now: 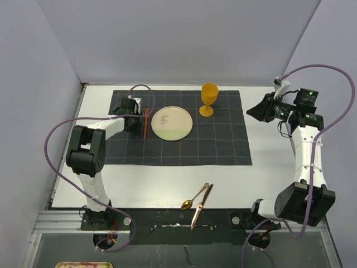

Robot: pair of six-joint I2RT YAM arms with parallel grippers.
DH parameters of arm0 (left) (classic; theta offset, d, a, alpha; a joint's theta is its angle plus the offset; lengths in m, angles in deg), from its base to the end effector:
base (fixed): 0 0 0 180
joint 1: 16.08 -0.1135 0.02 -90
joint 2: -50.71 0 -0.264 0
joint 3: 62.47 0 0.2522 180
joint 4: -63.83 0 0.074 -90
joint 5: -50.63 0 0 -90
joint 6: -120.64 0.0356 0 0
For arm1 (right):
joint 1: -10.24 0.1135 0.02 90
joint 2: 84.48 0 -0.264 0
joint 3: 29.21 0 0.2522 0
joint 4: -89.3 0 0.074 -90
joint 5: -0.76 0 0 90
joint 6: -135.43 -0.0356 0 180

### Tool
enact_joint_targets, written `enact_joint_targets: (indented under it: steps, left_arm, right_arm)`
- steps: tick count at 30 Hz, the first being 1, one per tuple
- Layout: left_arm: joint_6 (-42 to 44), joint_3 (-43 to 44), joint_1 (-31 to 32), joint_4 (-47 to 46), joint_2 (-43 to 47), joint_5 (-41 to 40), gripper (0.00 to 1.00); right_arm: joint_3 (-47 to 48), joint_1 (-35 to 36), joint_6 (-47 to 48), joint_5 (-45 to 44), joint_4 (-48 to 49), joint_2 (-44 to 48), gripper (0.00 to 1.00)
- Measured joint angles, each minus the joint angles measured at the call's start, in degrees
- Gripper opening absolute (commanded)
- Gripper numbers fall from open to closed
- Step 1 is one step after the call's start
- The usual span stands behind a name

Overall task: Set the dinner table for one person
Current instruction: Place the fork on the napkin.

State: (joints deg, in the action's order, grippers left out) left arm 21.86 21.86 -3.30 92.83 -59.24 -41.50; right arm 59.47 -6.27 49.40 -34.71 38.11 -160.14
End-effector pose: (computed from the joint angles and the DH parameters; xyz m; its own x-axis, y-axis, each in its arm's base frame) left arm 0.3913 -0.0874 0.1633 -0.8164 0.0288 -0.5768 0.0764 0.9954 -0.0584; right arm 0.2717 -0.0503 0.3676 -0.5600 0.1241 -0.8191 -0.4889 0.7487 0.4477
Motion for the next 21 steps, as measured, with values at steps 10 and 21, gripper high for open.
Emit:
enact_joint_targets:
  steps: [10,21]
  left_arm:
    - [0.5,0.5,0.0,0.5,0.0,0.0,0.35]
    - [1.9,3.0,0.0,3.5,1.6,0.0,0.35]
  right_arm:
    - [0.0,0.0,-0.2,0.2,0.0,0.0,0.17]
    - [0.0,0.0,-0.5,0.5,0.3,0.0,0.17]
